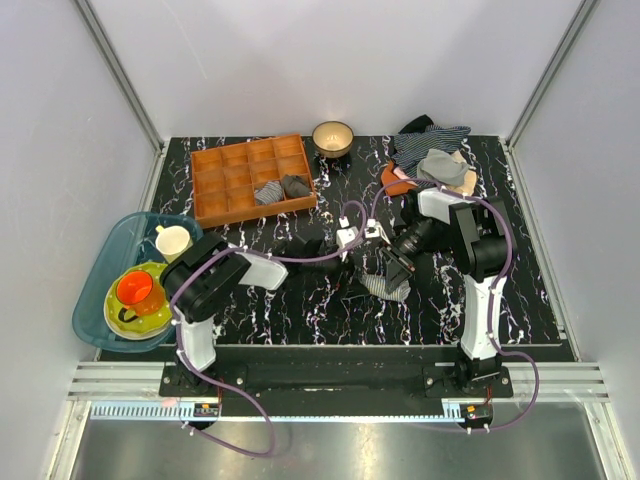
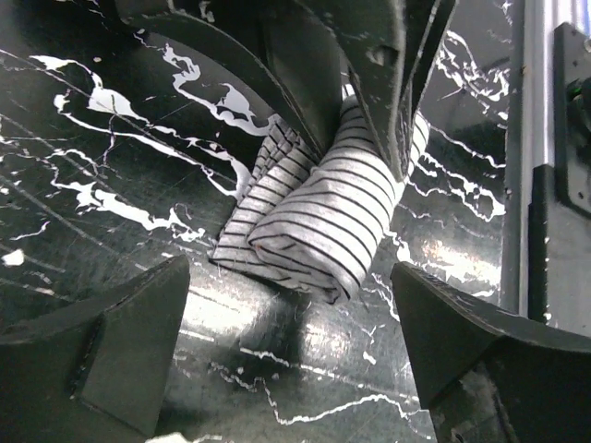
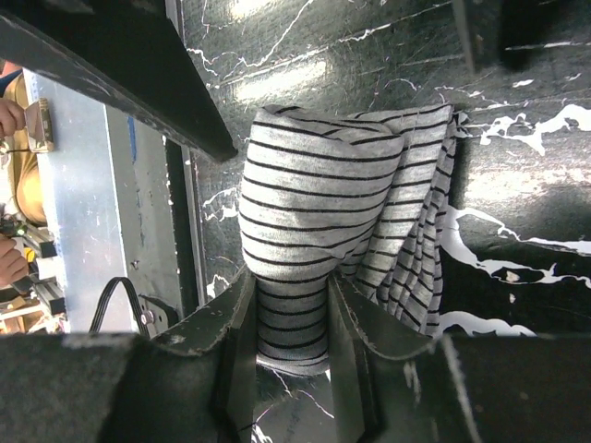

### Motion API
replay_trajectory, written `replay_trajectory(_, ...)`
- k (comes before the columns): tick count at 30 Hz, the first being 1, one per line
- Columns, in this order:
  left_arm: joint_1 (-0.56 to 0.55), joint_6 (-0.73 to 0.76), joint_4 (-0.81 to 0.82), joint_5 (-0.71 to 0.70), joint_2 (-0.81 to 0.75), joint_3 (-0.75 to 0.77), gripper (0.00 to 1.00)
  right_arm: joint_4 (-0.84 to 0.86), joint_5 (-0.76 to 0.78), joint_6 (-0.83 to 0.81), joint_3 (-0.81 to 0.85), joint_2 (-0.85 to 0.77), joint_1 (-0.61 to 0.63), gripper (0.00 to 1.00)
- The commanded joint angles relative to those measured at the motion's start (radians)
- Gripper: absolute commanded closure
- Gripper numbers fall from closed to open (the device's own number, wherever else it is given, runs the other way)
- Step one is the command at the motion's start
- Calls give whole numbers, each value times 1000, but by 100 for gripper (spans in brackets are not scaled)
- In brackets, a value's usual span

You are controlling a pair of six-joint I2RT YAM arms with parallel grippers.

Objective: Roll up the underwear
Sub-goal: Roll the underwear to the center of the board.

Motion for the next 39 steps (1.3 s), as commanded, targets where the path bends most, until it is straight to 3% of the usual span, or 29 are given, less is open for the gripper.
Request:
replay_trajectory(1,20,-172,156,121,77,70,1,-59,122,12,-2,34,-3,73)
replay_trajectory(10,49,-356,369,192,174,71,1,-43,123,29,-2,32,-3,73)
replay_trajectory(26,-35,-197,90,215,248,166,4,-24,125,55,3,34,-3,73)
replay_trajectory(28,-41,-194,99,226,248,151,10,-19,125,60,1,32,-3,73)
replay_trajectory(31,-40,-227,151,249,254,123,31,-11,126,70,3,32,-5,73)
replay_trajectory(32,-40,-244,160,249,257,117,44,-8,128,72,3,34,-5,73)
replay_trajectory(34,-40,-262,191,252,260,108,58,-5,128,78,4,34,-5,73)
replay_trajectory(35,-40,-288,205,253,263,106,72,-2,128,81,1,32,-4,73)
replay_trajectory(39,-40,-342,265,237,257,94,85,10,123,86,-13,17,-5,73)
